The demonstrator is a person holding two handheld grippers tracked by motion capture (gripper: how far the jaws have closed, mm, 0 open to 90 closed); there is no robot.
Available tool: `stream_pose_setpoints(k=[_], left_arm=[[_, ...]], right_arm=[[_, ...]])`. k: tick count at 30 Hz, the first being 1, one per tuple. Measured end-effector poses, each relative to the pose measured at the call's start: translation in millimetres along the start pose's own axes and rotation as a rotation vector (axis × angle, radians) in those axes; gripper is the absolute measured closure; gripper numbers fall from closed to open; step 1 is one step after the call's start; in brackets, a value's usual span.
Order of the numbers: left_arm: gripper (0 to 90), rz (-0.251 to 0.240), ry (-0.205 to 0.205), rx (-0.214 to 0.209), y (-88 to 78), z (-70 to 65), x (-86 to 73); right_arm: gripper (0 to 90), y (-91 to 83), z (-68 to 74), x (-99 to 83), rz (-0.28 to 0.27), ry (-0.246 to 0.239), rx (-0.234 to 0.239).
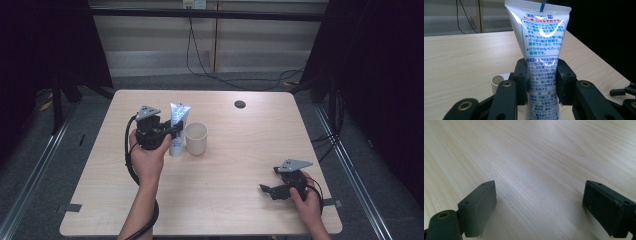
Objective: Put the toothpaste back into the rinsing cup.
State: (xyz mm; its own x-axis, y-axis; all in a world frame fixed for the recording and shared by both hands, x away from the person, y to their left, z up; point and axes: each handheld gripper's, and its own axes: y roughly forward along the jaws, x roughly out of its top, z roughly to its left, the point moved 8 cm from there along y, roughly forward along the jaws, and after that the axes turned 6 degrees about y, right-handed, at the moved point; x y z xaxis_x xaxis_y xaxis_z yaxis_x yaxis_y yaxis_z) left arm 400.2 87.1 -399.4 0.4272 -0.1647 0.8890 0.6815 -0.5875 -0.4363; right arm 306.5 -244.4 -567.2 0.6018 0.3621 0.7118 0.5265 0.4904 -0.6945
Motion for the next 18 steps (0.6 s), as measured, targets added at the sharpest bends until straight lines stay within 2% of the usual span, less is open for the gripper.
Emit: stream_pose_setpoints(k=[5,18], left_arm=[[66.6,-0.014,-0.009,-0.005,5.1,-1.3,6.2],[66.5,-0.016,0.001,0.003,13.5,2.0,16.2]], right_arm=[[11.4,0.0,0.0,0.0,0.000,0.000,0.000],[11.4,0.0,0.0,0.0,0.000,0.000,0.000]])
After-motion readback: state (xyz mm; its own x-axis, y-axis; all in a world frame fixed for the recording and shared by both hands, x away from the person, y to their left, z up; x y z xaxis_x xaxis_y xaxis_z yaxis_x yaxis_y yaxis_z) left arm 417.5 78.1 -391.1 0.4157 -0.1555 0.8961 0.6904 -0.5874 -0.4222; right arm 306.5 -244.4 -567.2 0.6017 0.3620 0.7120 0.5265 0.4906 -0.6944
